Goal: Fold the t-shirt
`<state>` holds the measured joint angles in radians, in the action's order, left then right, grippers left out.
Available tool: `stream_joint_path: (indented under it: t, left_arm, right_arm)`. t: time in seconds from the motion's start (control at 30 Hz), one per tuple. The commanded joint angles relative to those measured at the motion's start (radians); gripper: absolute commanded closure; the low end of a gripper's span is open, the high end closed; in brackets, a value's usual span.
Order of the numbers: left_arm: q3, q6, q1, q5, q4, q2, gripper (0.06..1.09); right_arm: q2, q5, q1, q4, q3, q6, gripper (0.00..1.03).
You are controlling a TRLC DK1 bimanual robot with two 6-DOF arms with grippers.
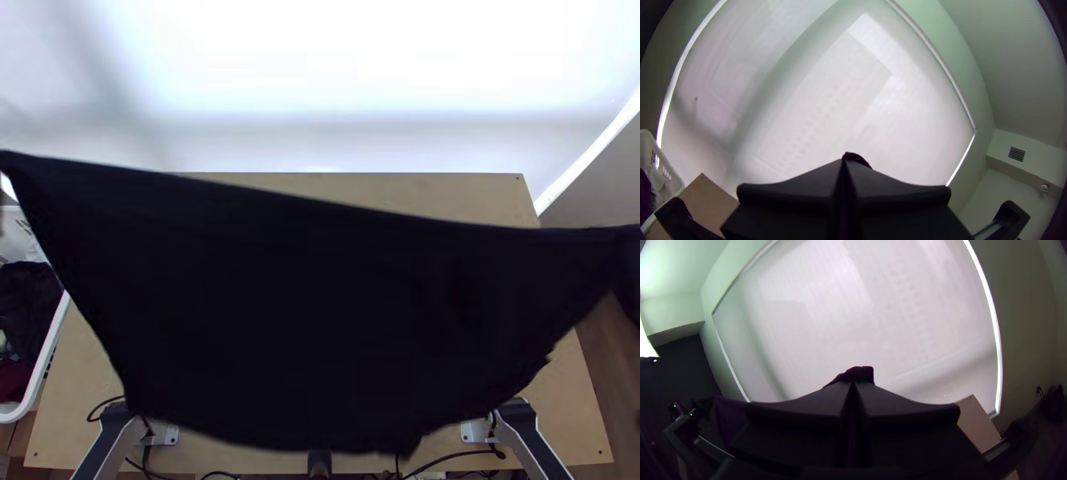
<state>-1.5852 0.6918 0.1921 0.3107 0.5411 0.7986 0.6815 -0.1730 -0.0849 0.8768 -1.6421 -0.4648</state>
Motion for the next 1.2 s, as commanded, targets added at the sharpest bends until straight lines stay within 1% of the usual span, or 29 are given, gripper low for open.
stream_joint_path:
  t: [0.0, 0.03, 0.17, 0.27, 0.33, 0.43, 0.53, 0.7, 0.87, 1.0, 1.17]
  left_arm:
    - [0.154, -0.008, 0.009, 0.001, -0.026, -0.042, 1.05]
    - [0.206, -0.012, 0.010, 0.001, -0.038, -0.053, 1.05]
    - [0.389, -0.040, 0.013, 0.013, -0.079, -0.075, 1.05]
    - [0.518, -0.069, 0.013, 0.019, -0.138, -0.078, 1.05]
    - [0.584, -0.090, 0.012, 0.019, -0.182, -0.061, 1.05]
    - [0.630, -0.113, 0.009, 0.021, -0.230, -0.002, 1.05]
    - [0.634, -0.135, 0.003, 0.027, -0.257, 0.070, 1.05]
    - [0.582, -0.160, 0.003, 0.039, -0.242, 0.223, 1.05]
    - [0.510, -0.183, 0.003, 0.039, -0.216, 0.401, 1.05]
    - [0.447, -0.202, -0.005, 0.041, -0.194, 0.528, 1.05]
    - [0.389, -0.218, -0.023, 0.041, -0.202, 0.654, 1.05]
  right_arm:
    - [-0.065, 0.007, -0.007, -0.025, 0.194, -0.048, 1.00]
    - [-0.077, 0.007, -0.010, -0.039, 0.251, -0.067, 1.00]
    - [-0.096, 0.006, -0.016, -0.127, 0.462, -0.089, 1.00]
    - [-0.089, -0.005, -0.018, -0.259, 0.608, -0.098, 1.00]
    - [-0.057, -0.006, -0.018, -0.345, 0.671, -0.100, 1.00]
    - [0.035, -0.010, -0.016, -0.440, 0.716, -0.115, 1.00]
    - [0.159, -0.042, -0.006, -0.469, 0.711, -0.120, 1.00]
    - [0.374, -0.086, 0.040, -0.476, 0.666, -0.170, 1.00]
    - [0.590, -0.103, 0.077, -0.473, 0.577, -0.170, 1.00]
    - [0.739, -0.103, 0.097, -0.475, 0.504, -0.167, 1.00]
    - [0.909, -0.095, 0.108, -0.475, 0.409, -0.160, 1.00]
